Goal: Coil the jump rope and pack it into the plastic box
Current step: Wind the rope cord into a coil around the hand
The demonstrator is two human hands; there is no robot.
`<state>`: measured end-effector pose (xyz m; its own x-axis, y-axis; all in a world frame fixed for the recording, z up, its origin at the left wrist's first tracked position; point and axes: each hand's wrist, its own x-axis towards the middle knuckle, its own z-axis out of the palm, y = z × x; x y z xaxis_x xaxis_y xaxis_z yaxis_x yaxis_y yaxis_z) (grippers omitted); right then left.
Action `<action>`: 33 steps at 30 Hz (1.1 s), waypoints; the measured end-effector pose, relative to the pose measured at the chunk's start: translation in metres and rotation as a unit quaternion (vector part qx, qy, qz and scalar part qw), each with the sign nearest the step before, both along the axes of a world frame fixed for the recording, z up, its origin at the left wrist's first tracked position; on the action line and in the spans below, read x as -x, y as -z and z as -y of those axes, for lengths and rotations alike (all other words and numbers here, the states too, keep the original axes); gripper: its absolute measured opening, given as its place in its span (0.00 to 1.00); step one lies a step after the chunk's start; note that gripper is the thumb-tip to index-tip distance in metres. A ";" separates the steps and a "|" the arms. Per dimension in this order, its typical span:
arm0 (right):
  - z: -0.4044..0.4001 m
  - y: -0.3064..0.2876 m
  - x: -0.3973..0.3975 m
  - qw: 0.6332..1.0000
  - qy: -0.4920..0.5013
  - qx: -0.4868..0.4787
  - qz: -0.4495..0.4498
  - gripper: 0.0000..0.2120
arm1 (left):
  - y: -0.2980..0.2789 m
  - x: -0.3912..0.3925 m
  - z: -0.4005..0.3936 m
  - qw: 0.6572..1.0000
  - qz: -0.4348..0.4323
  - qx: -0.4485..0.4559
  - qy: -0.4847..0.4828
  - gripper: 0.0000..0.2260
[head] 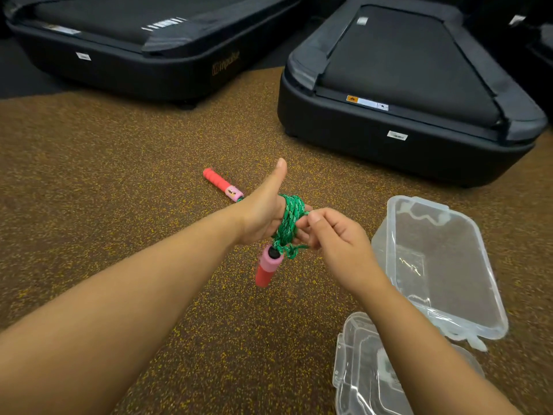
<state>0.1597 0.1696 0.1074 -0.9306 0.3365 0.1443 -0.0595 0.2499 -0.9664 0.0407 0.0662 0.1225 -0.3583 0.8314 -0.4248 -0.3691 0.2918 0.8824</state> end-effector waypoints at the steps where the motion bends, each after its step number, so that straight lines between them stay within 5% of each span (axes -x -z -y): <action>1: -0.001 -0.003 0.001 1.000 -0.005 0.015 0.004 0.12 | -0.001 -0.001 0.001 1.000 -0.008 0.003 0.018 0.44; 9: -0.021 -0.006 0.003 0.994 0.074 -0.074 0.040 0.14 | -0.011 -0.002 0.010 0.990 -0.085 0.019 0.109 0.22; 14: -0.016 0.004 0.000 0.992 0.107 0.033 0.058 0.16 | -0.015 -0.001 0.012 0.997 -0.012 -0.051 0.059 0.12; 22: -0.009 0.032 -0.012 0.984 0.109 0.132 0.053 0.16 | -0.015 0.016 0.011 0.979 0.079 -0.131 -0.131 0.15; 30: -0.023 0.019 -0.018 0.958 0.191 0.216 0.003 0.14 | -0.012 0.012 0.006 0.974 0.091 -0.130 -0.160 0.15; 33: -0.019 0.026 -0.019 0.979 0.162 0.110 0.061 0.13 | -0.016 0.012 0.004 0.970 0.097 -0.139 -0.176 0.14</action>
